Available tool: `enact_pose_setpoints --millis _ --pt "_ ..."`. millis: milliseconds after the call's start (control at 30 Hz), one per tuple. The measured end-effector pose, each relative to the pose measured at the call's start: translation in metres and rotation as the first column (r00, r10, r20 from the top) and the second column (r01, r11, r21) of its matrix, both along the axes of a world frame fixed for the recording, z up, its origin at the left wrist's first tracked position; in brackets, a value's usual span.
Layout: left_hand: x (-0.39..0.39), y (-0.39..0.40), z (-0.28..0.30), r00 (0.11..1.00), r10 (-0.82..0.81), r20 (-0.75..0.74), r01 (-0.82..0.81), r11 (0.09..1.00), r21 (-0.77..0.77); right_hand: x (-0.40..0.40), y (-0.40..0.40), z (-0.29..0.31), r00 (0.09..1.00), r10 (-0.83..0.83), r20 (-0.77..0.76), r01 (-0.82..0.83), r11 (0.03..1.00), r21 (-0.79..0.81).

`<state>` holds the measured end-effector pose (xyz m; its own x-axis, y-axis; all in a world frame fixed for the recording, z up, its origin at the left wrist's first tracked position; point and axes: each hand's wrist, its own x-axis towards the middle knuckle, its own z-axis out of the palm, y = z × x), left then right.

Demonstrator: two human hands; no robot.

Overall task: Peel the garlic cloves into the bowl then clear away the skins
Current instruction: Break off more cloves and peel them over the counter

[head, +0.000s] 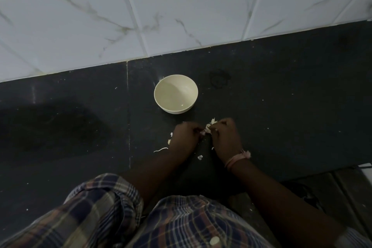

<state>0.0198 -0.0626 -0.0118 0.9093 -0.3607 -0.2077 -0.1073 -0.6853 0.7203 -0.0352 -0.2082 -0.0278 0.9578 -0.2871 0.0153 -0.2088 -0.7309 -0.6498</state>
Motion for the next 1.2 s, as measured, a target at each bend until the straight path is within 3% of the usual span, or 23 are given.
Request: enact_pose_setpoints --millis 167,233,433,567,667,933,1200 --pt "-0.002 0.008 -0.004 0.976 0.165 -0.142 -0.186 0.971 -0.152 -0.001 -0.001 -0.008 0.999 0.002 0.045 0.0 0.999 -0.038" --pt "-0.007 0.019 -0.009 0.958 0.256 -0.13 -0.275 0.946 -0.17 -0.009 0.007 -0.01 0.998 0.035 0.052 -0.031 0.996 -0.087" --pt "-0.011 0.032 -0.006 0.998 0.057 -0.026 -0.057 0.998 0.004 -0.024 0.019 -0.02 0.998 0.055 -0.042 -0.06 0.991 -0.118" --pt "0.001 0.017 -0.001 0.993 -0.112 0.047 0.108 0.99 0.089 -0.024 0.019 -0.017 0.999 -0.012 -0.045 0.011 1.0 -0.027" --pt "0.006 0.012 -0.002 0.982 -0.183 0.046 0.173 0.972 0.159 -0.022 0.017 -0.017 0.998 -0.039 -0.046 0.036 0.997 -0.062" --pt "-0.005 0.019 -0.004 0.997 -0.039 0.064 0.031 0.992 0.126 -0.016 0.007 -0.014 0.991 -0.082 -0.102 0.079 0.996 -0.029" --pt "-0.019 0.037 -0.003 0.999 -0.037 0.029 0.028 0.96 0.279 -0.043 0.025 -0.01 0.982 0.033 -0.187 -0.055 0.992 -0.114"
